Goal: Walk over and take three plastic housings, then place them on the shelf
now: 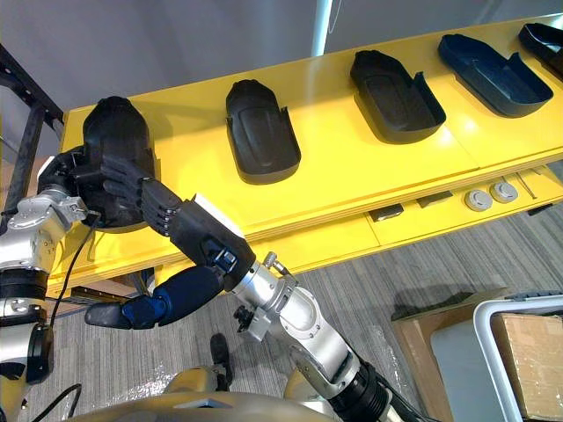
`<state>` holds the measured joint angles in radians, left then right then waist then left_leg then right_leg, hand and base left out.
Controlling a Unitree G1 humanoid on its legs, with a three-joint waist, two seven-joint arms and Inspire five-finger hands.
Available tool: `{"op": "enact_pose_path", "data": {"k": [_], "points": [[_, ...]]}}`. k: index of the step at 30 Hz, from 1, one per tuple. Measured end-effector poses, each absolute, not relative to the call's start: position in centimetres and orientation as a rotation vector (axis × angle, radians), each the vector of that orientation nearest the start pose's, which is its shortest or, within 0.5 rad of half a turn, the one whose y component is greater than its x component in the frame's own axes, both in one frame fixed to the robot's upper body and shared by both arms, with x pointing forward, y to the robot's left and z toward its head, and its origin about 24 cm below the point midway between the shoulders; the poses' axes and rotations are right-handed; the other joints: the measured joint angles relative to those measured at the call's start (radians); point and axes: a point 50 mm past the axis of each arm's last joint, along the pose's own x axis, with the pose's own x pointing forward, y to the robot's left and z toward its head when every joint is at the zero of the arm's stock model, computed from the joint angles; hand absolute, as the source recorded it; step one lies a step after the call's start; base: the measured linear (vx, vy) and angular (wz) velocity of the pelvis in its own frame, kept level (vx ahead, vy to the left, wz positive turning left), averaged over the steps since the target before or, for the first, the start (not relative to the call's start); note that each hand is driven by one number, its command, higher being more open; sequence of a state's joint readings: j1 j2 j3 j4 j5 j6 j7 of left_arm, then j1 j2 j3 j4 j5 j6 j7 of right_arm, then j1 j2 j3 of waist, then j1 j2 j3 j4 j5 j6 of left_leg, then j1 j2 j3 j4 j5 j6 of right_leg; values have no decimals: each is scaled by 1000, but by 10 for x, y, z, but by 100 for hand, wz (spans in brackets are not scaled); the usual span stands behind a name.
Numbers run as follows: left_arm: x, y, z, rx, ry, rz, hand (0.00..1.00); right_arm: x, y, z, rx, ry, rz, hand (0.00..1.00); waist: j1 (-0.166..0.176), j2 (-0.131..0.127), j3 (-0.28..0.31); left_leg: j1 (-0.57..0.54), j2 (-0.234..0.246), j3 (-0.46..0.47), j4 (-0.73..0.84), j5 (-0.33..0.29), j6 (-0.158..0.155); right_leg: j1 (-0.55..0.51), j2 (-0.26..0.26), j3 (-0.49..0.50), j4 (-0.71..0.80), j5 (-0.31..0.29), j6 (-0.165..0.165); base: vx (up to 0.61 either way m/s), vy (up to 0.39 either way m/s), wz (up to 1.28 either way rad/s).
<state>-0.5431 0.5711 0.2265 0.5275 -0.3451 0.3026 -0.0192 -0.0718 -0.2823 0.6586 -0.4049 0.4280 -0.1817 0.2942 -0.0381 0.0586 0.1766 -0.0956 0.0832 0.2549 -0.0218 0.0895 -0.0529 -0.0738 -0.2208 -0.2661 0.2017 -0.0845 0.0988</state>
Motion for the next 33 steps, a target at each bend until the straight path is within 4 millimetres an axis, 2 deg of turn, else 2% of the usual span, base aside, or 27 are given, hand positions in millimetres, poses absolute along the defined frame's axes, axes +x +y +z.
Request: {"op": "enact_pose_path", "data": {"k": [12,20,22,29,33], "points": [[338,321,124,31,157,383,100,183,-32,129,274,-419,1038,100,1,-12,14,0,17,71,43,-48,-2,1,-1,29,0,5,5,0,17,-8],[338,326,129,36,131,496,100,179,-31,125,289,-395,1040,100,-20,-13,14,31,20,83,57,-48,-1,25,1,38,-3,5,5,30,8,-3],[339,326,137,36,76,517,100,176,-33,119,306,-371,1024,100,-20,-15,13,53,21,87,48,-49,-3,47,3,39,-13,5,5,15,9,-5],[338,315,192,60,-199,469,100,166,-34,107,316,-313,997,100,-19,-22,-5,111,15,97,0,-37,-5,92,6,38,-34,5,5,0,4,-3],[335,315,205,175,-236,453,100,164,-35,104,322,-298,985,100,-16,-28,-51,141,14,97,-37,-20,-10,105,12,25,-37,6,4,20,-2,1]]}}
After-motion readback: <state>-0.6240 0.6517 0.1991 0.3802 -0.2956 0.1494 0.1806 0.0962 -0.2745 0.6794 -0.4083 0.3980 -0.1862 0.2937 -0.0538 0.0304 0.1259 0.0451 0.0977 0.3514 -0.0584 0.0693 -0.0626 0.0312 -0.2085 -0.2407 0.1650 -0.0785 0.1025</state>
